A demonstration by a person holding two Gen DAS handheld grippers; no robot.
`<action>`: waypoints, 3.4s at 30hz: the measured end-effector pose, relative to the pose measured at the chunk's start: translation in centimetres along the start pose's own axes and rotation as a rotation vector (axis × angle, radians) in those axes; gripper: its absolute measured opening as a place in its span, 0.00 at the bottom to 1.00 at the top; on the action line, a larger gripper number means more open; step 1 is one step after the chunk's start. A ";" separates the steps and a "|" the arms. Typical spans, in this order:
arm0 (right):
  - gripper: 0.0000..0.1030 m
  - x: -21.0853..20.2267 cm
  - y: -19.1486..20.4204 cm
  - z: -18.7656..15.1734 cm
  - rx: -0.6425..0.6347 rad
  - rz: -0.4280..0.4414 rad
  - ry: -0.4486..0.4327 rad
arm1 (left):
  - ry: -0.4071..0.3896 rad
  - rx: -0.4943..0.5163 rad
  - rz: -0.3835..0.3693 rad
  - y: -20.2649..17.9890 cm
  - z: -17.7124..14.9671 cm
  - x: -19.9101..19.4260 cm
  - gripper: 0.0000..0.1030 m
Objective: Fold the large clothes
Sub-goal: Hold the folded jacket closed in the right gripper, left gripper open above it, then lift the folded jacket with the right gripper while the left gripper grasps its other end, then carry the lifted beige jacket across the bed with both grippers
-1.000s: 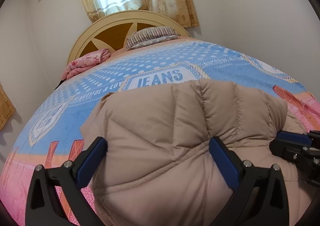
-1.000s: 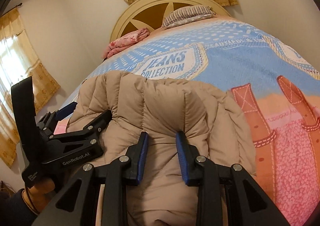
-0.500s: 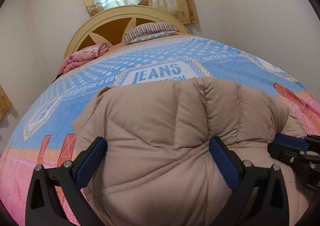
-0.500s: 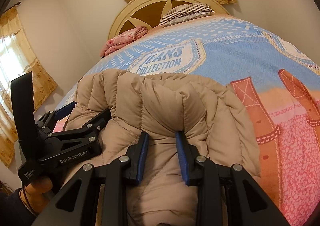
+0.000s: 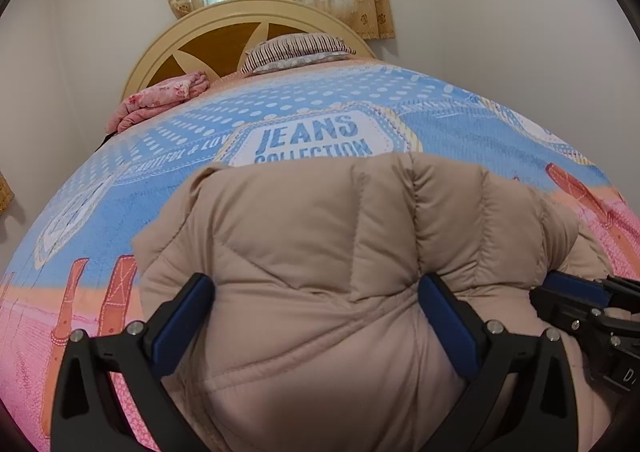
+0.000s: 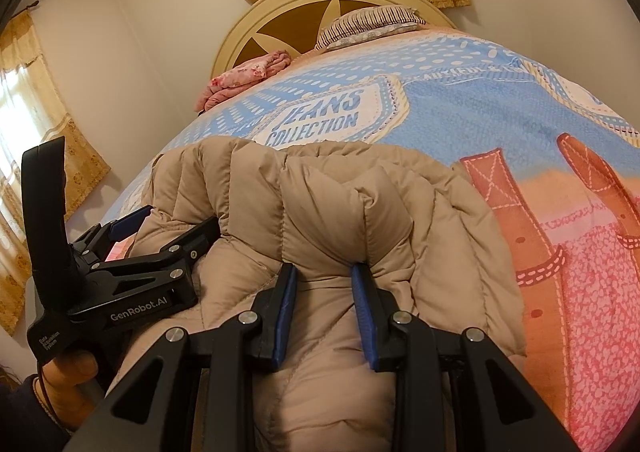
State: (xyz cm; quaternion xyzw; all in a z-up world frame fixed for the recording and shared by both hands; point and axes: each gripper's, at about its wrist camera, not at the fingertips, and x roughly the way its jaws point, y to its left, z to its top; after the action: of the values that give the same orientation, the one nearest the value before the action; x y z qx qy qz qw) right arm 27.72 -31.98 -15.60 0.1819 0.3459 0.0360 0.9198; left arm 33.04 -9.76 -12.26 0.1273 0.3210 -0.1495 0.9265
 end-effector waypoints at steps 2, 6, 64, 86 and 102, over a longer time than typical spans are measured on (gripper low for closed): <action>0.29 0.1 0.1 0.0 0.000 -0.005 0.004 | 0.007 0.001 -0.003 0.0 0.0 0.2 1.00; 0.29 0.4 0.2 0.1 0.000 -0.010 0.016 | 0.019 -0.001 -0.008 0.0 0.2 0.5 1.00; 0.89 -4.5 -4.0 1.9 -0.014 -0.086 0.011 | 0.040 -0.139 -0.118 8.7 -4.3 -5.5 1.00; 0.56 2.8 -7.1 0.0 0.221 0.406 0.251 | 0.075 -0.267 -0.460 9.2 -7.1 -2.2 0.92; 0.25 -4.0 -3.2 -0.3 0.213 0.521 0.031 | -0.092 -0.086 -0.346 7.7 -5.0 -12.0 0.33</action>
State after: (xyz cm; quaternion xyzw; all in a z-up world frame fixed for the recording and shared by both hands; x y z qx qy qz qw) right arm 24.33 -35.58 -14.49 0.3598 0.3034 0.2372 0.8499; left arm 24.00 1.33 -7.38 0.0237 0.3013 -0.2984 0.9053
